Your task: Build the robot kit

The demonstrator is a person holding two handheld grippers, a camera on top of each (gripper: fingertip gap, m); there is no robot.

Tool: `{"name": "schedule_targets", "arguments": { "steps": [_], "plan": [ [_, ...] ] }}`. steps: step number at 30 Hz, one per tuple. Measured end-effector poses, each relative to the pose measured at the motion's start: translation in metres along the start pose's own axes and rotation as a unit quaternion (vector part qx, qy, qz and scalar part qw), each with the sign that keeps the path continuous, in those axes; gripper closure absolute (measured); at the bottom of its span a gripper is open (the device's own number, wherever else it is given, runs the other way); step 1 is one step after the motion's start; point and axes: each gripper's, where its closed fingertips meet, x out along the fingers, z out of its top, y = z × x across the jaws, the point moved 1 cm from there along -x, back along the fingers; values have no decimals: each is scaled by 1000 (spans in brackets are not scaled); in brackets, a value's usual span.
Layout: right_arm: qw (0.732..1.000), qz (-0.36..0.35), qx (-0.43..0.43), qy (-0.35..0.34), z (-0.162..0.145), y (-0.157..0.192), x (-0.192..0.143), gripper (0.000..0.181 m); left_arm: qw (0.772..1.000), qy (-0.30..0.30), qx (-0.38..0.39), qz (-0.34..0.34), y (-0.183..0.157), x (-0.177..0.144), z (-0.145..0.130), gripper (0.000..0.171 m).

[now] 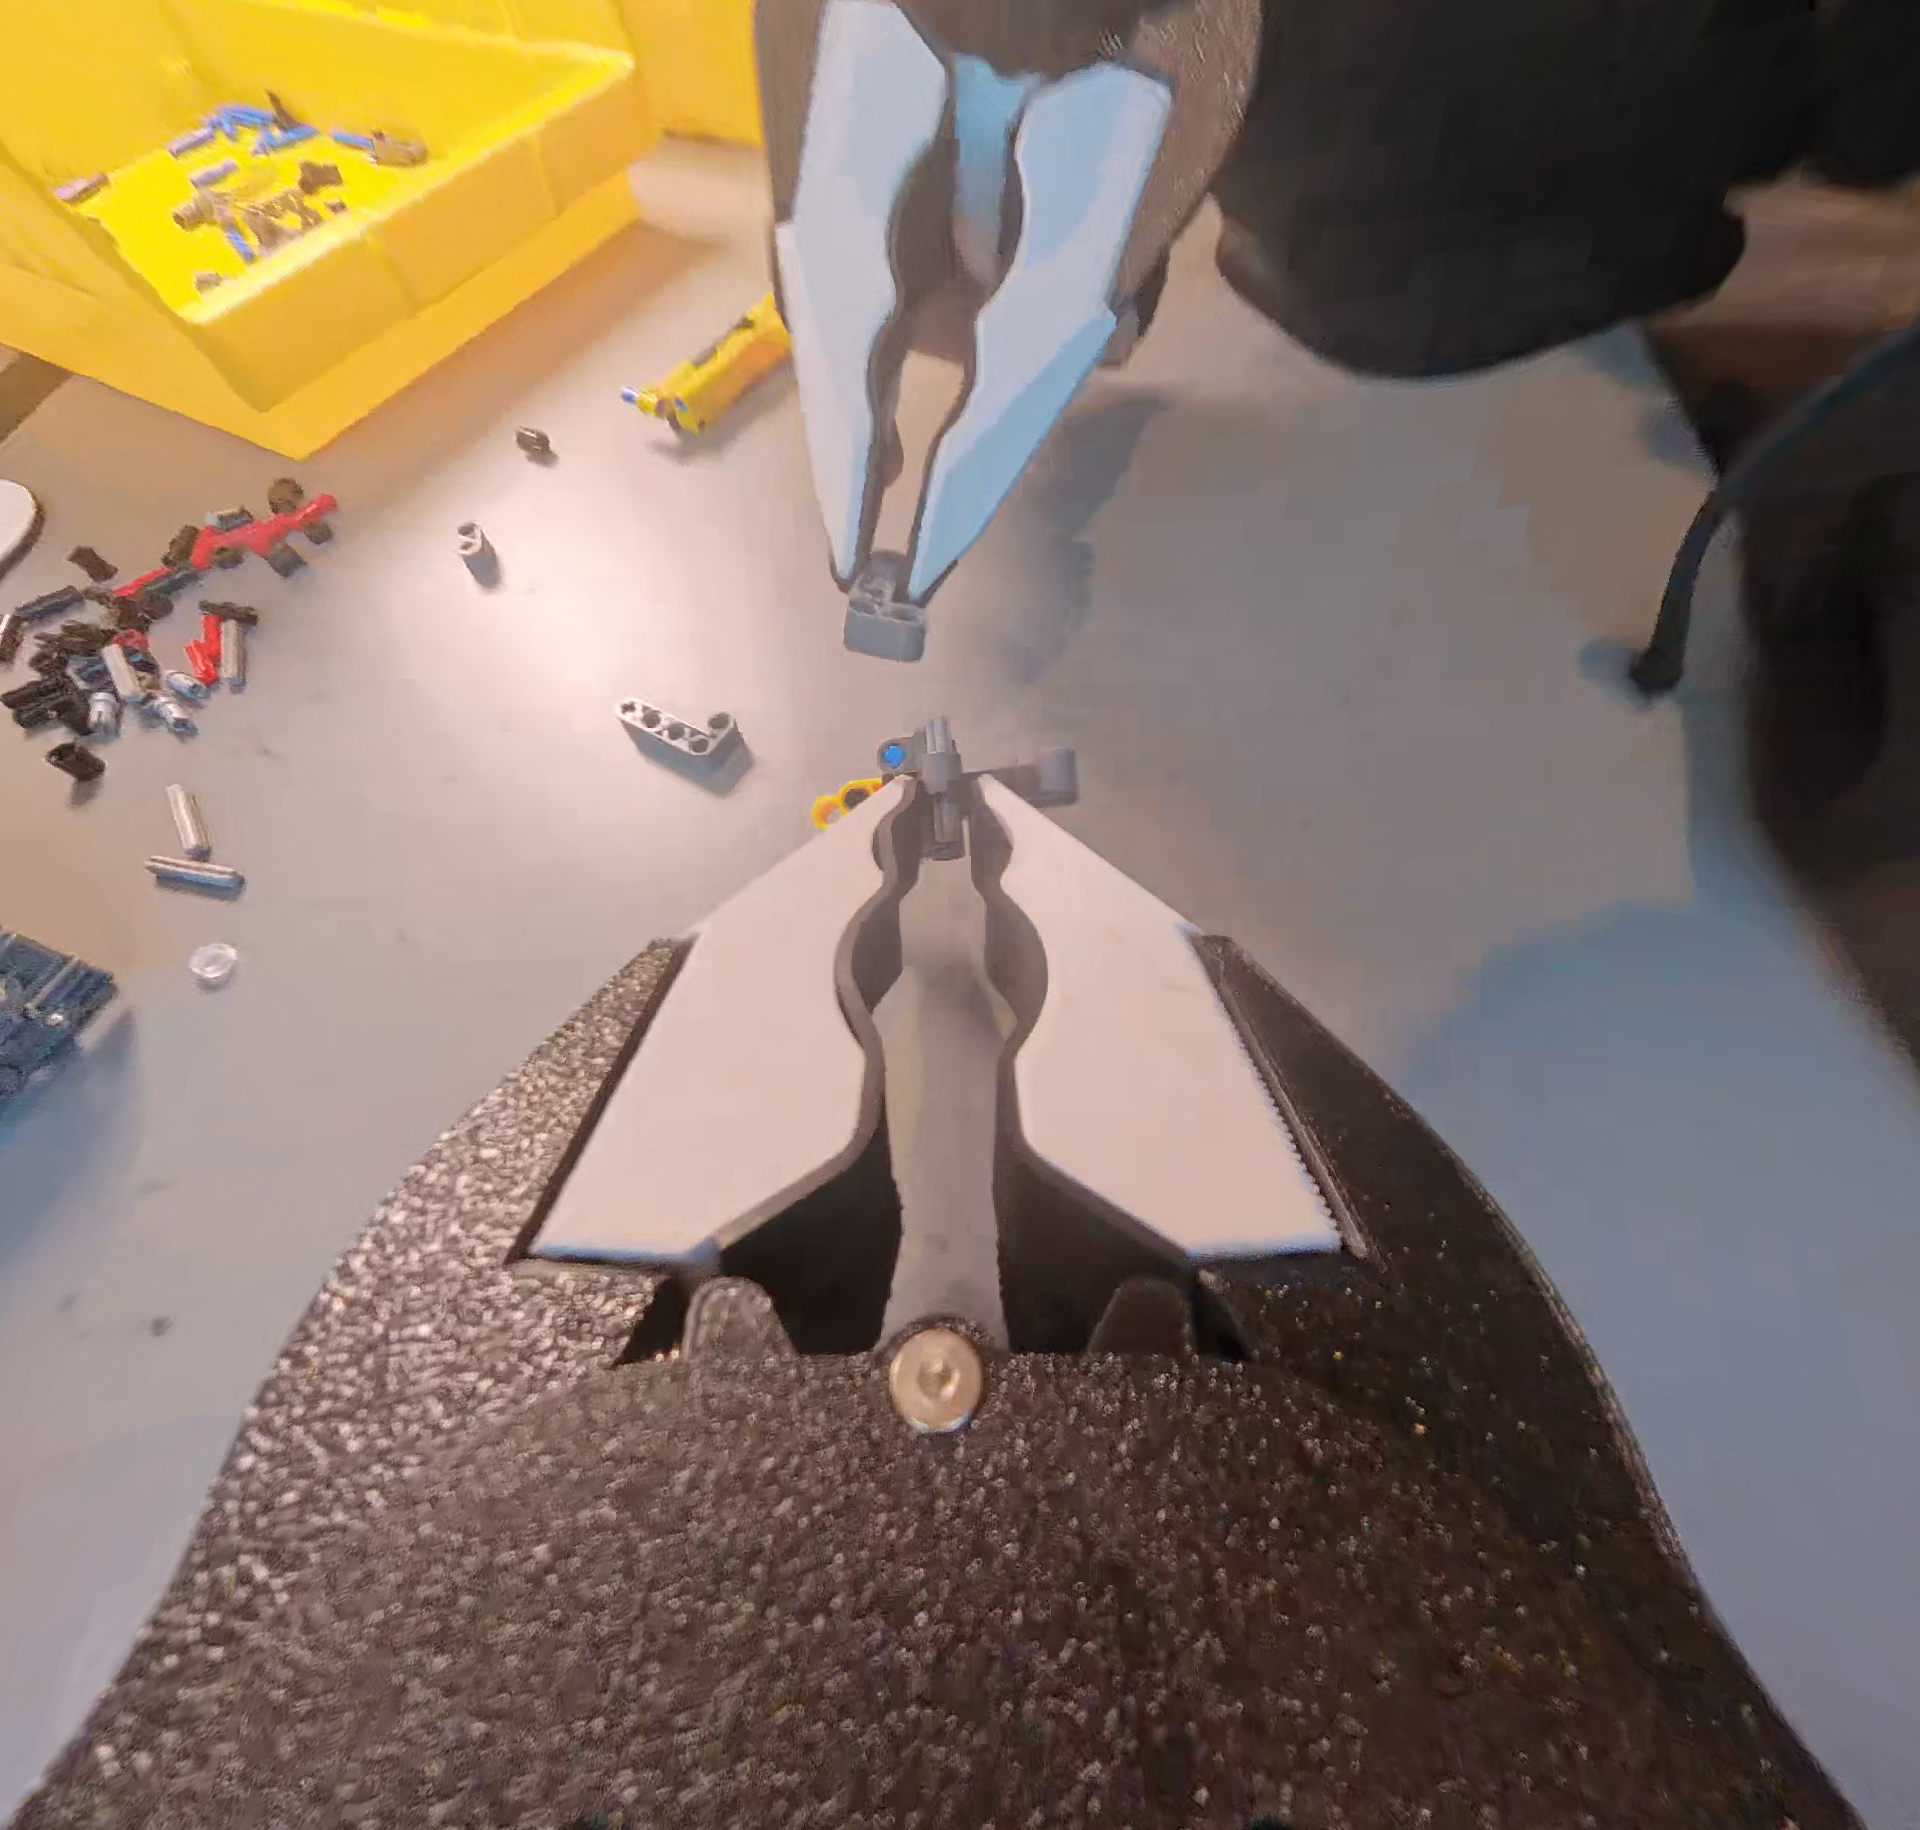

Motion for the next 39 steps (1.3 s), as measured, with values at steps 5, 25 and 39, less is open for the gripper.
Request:
{"name": "schedule_targets", "arguments": {
  "steps": [5,25,39],
  "plan": [
    [1000,2,-2,12,-10,-1,-1,173,994,69,82,13,-10,13,-18,165],
    [1000,-5,2,31,-23,-6,0,173,992,79,93,3,-12,9,-22,156],
    [1000,18,-1,12,-14,4,-1,174,991,105,78,-8,-15,9,-25,130]
  ]
}}
